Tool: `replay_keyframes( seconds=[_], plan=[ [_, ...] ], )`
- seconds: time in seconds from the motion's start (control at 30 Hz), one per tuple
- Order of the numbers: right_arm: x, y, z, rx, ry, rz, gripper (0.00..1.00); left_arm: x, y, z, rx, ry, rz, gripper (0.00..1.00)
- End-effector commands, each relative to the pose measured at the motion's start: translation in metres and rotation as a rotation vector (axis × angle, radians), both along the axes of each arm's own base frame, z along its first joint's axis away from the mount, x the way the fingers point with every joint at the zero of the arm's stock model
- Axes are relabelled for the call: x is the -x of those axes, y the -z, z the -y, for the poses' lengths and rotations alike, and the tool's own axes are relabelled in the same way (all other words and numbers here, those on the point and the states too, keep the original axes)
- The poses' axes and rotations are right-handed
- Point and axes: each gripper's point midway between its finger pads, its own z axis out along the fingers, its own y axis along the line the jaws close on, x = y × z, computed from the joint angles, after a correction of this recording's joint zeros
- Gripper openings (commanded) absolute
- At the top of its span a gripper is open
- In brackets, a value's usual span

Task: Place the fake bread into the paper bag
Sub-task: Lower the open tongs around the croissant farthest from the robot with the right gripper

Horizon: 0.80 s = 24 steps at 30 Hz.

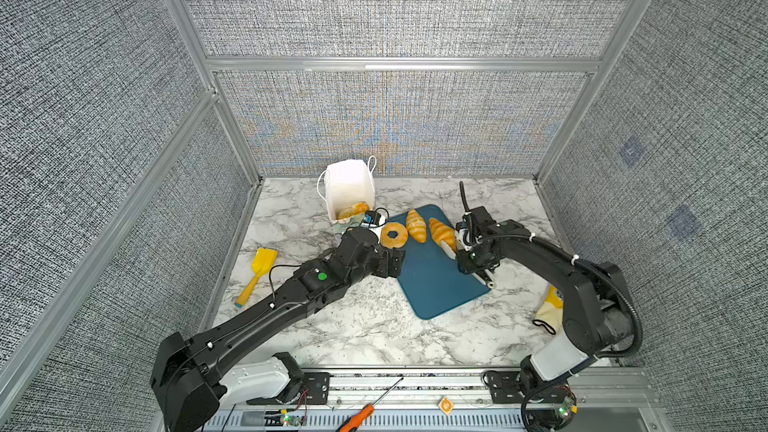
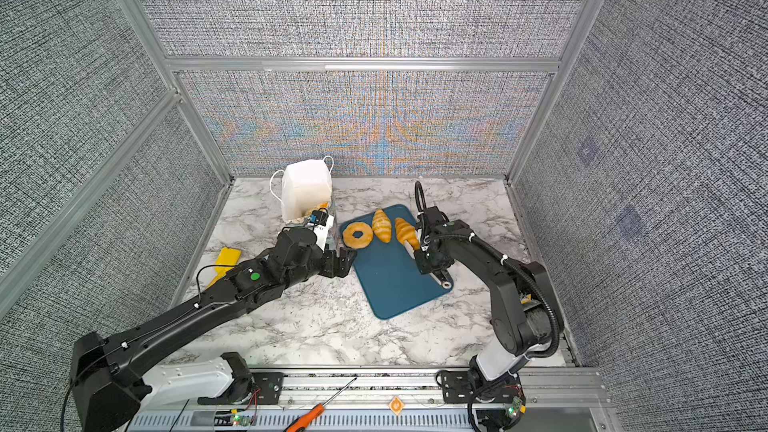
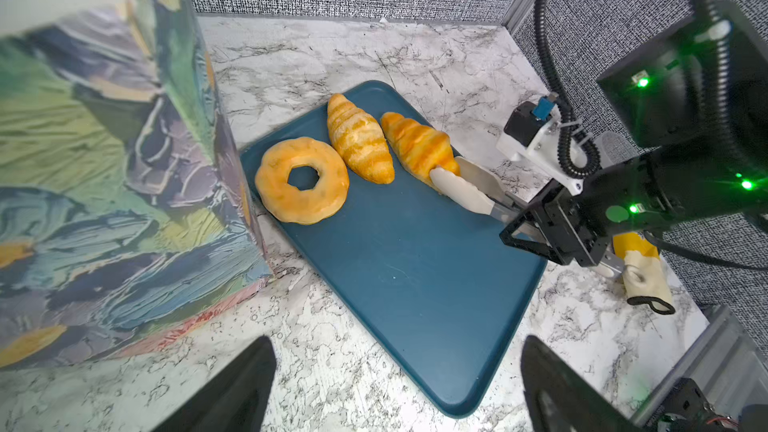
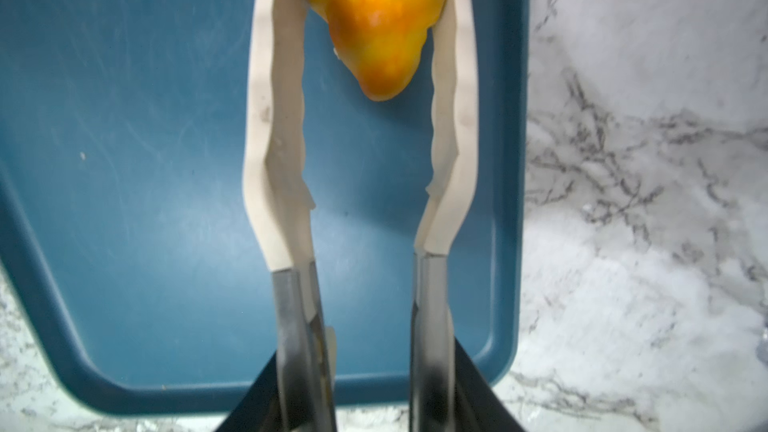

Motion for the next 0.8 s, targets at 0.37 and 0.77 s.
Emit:
replay_keyframes(
  seconds=[0.37,0.77],
  plan=[
    [-0.010,-0.020,0.004,0.001,0.030,0.082,0.66,-0.002,-0.011,0.000,-0.004,0.005,0.032,0.94],
    [-0.017,-0.011,0.001,0.017,-0.022,0.061,0.71,-0.001,-0.011,-0.002,-0.005,0.000,0.033,0.94]
  ],
)
